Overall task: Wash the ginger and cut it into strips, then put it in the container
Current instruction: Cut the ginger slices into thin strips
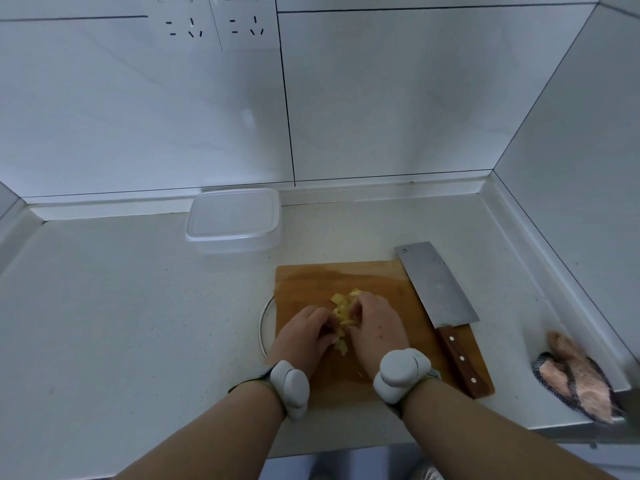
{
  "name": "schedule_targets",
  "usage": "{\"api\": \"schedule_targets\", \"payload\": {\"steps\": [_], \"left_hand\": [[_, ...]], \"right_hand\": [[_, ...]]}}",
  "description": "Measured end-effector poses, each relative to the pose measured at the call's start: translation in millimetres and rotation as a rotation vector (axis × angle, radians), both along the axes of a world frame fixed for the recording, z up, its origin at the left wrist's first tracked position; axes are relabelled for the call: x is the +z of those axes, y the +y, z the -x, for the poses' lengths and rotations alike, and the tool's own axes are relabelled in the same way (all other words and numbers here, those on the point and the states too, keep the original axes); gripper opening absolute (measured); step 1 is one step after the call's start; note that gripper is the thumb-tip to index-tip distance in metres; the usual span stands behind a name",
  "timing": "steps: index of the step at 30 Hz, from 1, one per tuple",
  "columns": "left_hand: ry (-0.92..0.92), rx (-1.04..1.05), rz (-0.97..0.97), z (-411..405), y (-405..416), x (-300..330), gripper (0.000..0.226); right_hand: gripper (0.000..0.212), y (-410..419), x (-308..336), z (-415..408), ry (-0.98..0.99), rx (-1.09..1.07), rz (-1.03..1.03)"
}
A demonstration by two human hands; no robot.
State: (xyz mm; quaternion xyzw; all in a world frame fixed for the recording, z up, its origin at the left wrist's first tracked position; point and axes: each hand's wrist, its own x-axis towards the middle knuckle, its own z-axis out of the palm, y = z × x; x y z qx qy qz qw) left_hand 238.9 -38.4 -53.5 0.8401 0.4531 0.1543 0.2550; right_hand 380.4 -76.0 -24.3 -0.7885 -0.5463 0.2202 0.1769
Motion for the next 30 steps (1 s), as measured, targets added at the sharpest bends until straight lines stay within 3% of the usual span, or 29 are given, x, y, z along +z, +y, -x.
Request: {"api": "schedule_targets", "payload": {"steps": [13,19,24,30], "left_hand": [[-0.039,0.016,-0.017,-1,-8,-2,0.018],[-0.061,0.056,0.015,-3,-13,-3,0.052],[-0.009,-0.096,-0.159,3,-12,-11,0.031],[0.005,-0.148,-0.147,3,-9,-11,0.028]], "right_hand": [[0.006,-4,-8,-7,0.138,-0.047,-0.105],[0.004,-12,-13,-17,0.181,-0.179,-0.141],[0.004,-19,-11,-18,0.146,-0.115,-0.113],[0.005,-22,-9,-17,0.142,-0.029,-0.062]]}}
